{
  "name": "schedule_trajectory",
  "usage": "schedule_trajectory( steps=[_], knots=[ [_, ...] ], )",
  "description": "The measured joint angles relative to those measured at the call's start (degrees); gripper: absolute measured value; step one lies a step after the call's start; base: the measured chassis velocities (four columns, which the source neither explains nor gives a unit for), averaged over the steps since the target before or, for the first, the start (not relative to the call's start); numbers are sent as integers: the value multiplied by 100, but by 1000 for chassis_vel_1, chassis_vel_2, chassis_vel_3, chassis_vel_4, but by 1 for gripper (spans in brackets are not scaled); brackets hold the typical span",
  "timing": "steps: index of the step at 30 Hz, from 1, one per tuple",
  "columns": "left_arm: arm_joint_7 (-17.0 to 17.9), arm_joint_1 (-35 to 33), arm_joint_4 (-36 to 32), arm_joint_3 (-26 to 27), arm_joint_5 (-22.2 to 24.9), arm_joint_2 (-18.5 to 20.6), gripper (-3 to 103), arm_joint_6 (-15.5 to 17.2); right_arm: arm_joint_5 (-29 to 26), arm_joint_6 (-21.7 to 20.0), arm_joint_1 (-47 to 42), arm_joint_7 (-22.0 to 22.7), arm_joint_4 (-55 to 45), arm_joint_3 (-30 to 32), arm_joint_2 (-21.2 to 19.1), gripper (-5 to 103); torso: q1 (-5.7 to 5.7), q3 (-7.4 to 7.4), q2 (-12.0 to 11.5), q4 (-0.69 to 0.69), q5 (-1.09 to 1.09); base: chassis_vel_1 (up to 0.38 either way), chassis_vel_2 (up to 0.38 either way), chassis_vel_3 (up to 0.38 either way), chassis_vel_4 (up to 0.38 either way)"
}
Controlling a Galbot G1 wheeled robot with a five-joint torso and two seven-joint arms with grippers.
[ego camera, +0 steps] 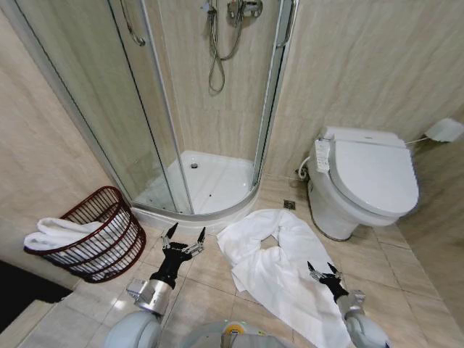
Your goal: Discard the used towel into the hamper.
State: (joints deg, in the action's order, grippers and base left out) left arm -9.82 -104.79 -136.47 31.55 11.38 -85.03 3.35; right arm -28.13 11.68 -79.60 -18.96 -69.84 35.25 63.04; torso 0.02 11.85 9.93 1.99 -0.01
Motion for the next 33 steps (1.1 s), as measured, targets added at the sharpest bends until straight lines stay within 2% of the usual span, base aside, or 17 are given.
schedule_trajectory(
  steps=[6, 8, 12, 21, 29, 33],
  knots=[
    [0, 0, 0, 0, 0, 0, 100, 0, 199, 6, 257, 89, 327, -159, -82, 100, 0, 2, 4, 0, 1, 0, 0, 0, 0],
    [0, 0, 0, 0, 0, 0, 100, 0, 684, -23, 415, 324, 502, -230, -122, 100, -1, 6, 12, 0, 1, 0, 0, 0, 0],
    [0, 0, 0, 0, 0, 0, 100, 0, 956, -80, 591, 397, 651, -321, -151, 100, -1, 12, 21, -1, 0, 0, 0, 0, 0],
    [0, 0, 0, 0, 0, 0, 100, 0, 1490, -5, 1394, 178, 1287, -756, -113, 100, -2, 26, 39, 1, 2, 0, 0, 0, 0],
    [0, 0, 0, 0, 0, 0, 100, 0, 1548, 155, 1962, -27, 2046, -1112, -112, 100, -2, 31, 47, 0, -1, 0, 0, 0, 0],
    [0, 0, 0, 0, 0, 0, 100, 0, 1590, 128, 2248, -5, 2289, -1331, 51, 100, -2, 34, 51, 1, 1, 0, 0, 0, 0]
  ],
)
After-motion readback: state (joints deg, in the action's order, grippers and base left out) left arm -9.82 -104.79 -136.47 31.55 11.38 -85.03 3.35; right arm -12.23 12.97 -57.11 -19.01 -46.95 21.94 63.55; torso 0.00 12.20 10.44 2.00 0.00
